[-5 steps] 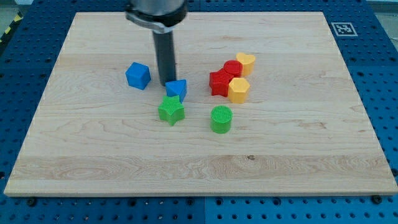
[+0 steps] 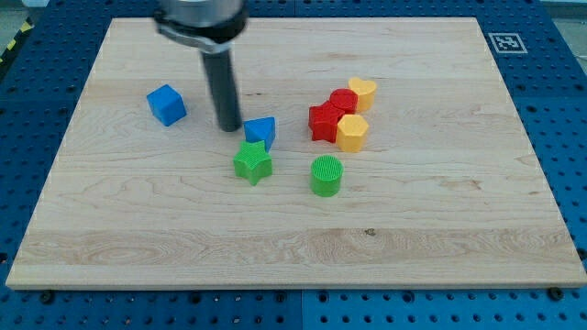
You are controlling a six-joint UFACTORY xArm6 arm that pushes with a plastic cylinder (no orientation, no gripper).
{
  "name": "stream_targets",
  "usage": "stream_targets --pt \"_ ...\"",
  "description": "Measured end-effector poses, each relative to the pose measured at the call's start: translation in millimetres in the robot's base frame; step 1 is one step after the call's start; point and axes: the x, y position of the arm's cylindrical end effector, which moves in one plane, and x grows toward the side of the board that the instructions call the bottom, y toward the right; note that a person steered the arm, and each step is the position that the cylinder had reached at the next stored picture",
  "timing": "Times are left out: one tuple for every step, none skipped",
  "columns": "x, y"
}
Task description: Push the green star and blue triangle towards the green circle
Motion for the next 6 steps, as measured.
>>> stream_targets --pt "7 32" --pt "6 32" --pt "3 20" --pt "3 -9" --pt "9 -9" --pt "10 9"
